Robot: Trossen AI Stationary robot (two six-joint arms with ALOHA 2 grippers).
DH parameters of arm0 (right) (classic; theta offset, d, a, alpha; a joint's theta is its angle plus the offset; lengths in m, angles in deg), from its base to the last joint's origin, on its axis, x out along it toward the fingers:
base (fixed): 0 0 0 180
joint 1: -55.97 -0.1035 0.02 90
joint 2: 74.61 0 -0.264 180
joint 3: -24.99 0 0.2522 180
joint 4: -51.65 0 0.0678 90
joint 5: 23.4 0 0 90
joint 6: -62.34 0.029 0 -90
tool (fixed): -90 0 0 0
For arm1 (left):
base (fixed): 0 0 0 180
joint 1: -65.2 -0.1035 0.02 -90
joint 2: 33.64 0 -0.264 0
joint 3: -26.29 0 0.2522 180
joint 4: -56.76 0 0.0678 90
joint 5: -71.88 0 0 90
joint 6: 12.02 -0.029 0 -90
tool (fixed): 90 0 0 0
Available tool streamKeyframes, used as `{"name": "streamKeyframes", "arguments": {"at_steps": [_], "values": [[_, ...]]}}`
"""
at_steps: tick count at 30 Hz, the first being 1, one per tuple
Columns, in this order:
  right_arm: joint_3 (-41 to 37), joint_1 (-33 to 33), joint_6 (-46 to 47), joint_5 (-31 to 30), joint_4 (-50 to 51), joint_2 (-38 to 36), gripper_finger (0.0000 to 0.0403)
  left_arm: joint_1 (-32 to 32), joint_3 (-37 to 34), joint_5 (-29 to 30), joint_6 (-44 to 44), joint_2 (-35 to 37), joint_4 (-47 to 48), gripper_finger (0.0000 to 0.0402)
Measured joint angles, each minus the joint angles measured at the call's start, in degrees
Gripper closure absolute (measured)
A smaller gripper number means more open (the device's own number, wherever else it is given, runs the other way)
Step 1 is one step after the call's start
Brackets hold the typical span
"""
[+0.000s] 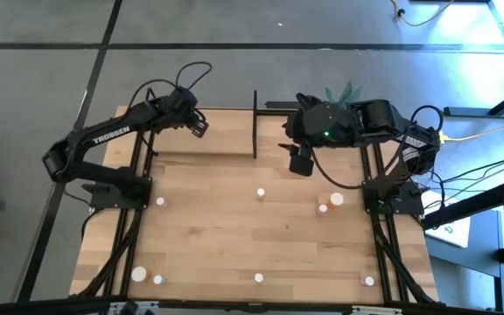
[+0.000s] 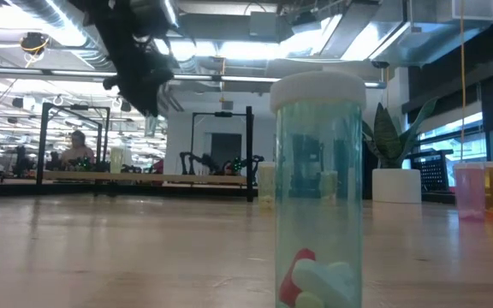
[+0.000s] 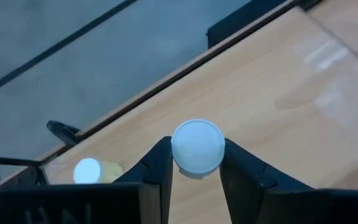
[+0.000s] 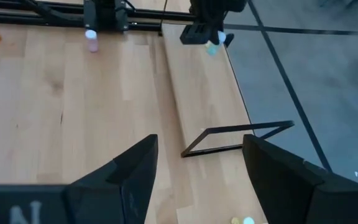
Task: Pick and place medicine bottles onto shelf by color
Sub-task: Put the top green pill bottle on the shelf
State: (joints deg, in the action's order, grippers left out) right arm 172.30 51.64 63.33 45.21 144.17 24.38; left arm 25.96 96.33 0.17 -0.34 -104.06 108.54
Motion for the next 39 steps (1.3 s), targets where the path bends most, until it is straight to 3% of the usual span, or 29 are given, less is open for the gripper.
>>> {"name": "streamKeyframes", "arguments": {"at_steps": [15, 39], "values": [[-0.1, 2.4, 0.0, 0.0, -1.6, 0.8, 0.0166, -3.6, -0.1, 4.4, 10.0, -10.9, -5.8, 0.0307], [-0.1, 4.6, -1.3, 0.0, -3.1, 0.8, 0.0166, -3.6, -0.1, 6.4, 11.8, -15.4, -7.7, 0.0307]]}}
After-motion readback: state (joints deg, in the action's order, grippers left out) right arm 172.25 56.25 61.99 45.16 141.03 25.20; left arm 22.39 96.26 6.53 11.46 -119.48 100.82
